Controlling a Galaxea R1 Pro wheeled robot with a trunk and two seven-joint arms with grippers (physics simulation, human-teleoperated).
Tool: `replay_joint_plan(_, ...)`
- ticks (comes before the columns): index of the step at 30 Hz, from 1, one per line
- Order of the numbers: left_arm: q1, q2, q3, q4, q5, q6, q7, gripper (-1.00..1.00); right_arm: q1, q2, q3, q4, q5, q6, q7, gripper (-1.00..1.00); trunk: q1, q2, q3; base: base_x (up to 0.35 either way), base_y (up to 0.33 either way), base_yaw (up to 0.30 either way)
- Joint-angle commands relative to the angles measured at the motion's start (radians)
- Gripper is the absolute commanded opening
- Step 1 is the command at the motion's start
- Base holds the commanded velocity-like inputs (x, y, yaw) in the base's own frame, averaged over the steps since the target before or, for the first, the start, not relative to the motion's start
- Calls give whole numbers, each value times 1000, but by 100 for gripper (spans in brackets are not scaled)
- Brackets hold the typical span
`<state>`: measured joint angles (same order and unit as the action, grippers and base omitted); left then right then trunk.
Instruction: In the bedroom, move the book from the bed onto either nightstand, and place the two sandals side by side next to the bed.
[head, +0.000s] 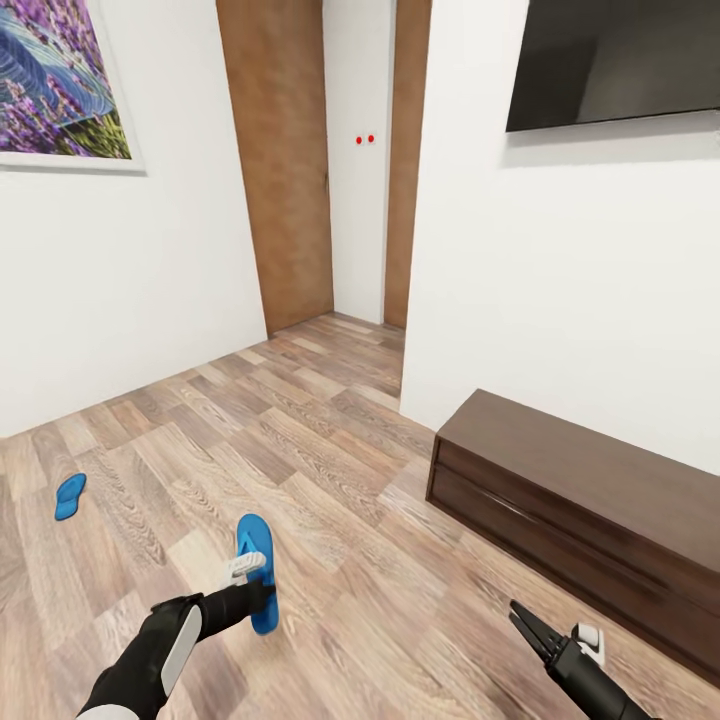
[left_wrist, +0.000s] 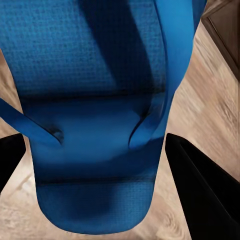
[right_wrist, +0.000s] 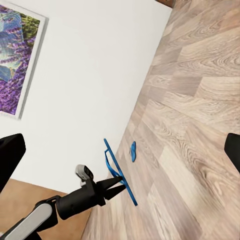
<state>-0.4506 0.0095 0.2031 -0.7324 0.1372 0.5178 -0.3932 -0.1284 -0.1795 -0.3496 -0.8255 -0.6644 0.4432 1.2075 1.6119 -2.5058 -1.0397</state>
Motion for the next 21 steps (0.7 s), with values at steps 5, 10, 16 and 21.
replay_joint_plan(5, 0, 0, 3, 0, 7, 8, -2, -100, 0, 0, 0, 0, -4, 9, 1, 100, -2, 1, 19, 0, 0, 0)
replay_joint_plan(10, 0, 0, 4, 1, 7, 8, -1, -100, 0, 0, 2, 0, -9, 9, 4, 100, -3, 1, 26, 0, 0, 0)
replay_joint_plan(16, 0, 0, 5, 17, 7, 5, -1, -100, 0, 0, 1, 0, -11, 9, 5, 100, -3, 1, 26, 0, 0, 0)
replay_joint_plan(21, 0, 0, 5, 24, 7, 4, -2, -100, 0, 1, 0, 0, -12, 8, 5, 100, -3, 1, 26, 0, 0, 0)
